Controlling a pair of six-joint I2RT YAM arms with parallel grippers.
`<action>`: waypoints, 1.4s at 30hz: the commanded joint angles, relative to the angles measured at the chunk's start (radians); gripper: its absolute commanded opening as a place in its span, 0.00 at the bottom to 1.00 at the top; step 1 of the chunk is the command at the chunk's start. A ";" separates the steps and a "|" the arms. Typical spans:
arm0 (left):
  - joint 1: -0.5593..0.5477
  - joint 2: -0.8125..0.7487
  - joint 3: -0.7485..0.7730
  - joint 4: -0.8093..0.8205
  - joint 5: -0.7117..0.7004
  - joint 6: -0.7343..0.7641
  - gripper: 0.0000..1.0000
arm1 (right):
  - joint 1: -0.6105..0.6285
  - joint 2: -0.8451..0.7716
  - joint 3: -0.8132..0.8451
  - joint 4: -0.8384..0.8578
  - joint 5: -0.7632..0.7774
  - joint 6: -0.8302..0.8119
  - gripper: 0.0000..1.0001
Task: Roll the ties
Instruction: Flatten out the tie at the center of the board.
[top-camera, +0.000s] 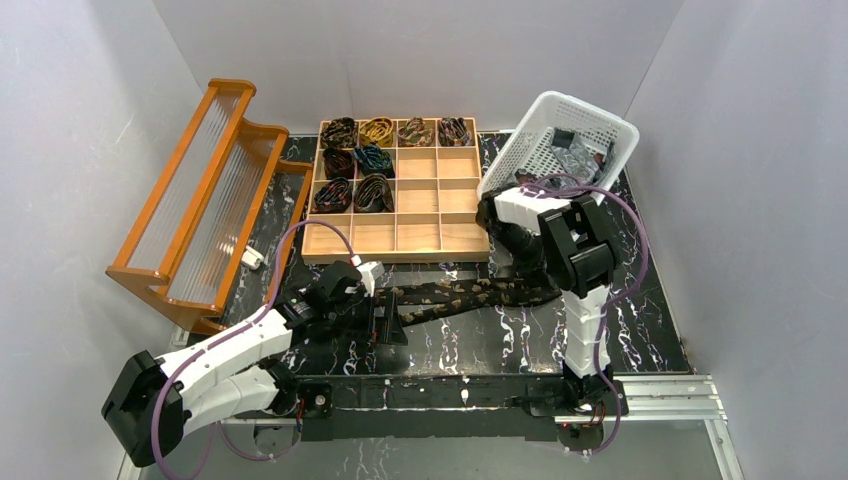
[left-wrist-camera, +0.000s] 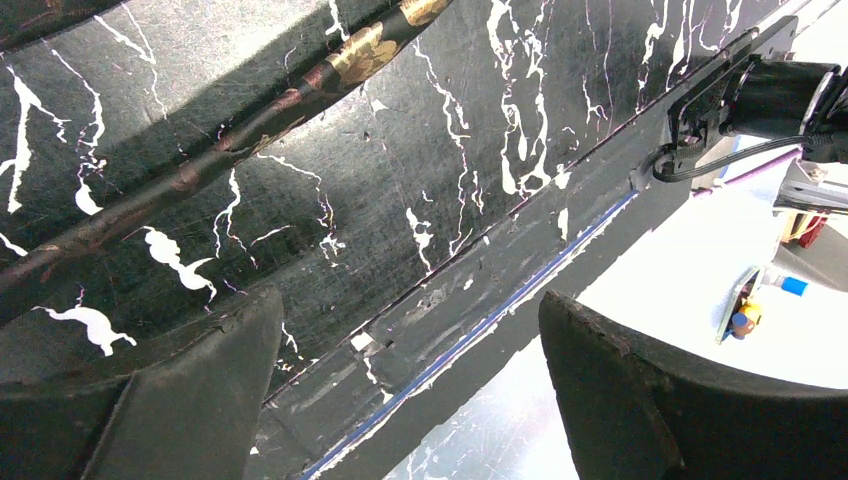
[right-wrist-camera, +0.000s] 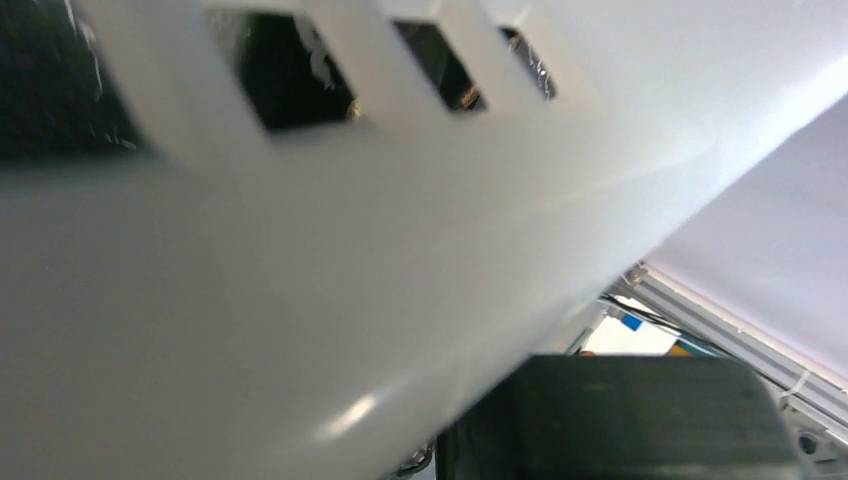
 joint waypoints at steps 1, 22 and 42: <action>0.000 -0.017 0.011 -0.030 -0.016 0.001 0.96 | 0.021 -0.011 -0.068 -0.006 -0.010 -0.059 0.33; 0.000 -0.073 0.036 -0.066 -0.065 -0.025 0.96 | 0.007 -0.191 0.030 -0.019 -0.005 -0.074 0.52; 0.003 -0.061 0.164 -0.245 -0.202 0.028 0.98 | -0.050 -0.929 -0.728 1.058 -0.434 -0.037 0.53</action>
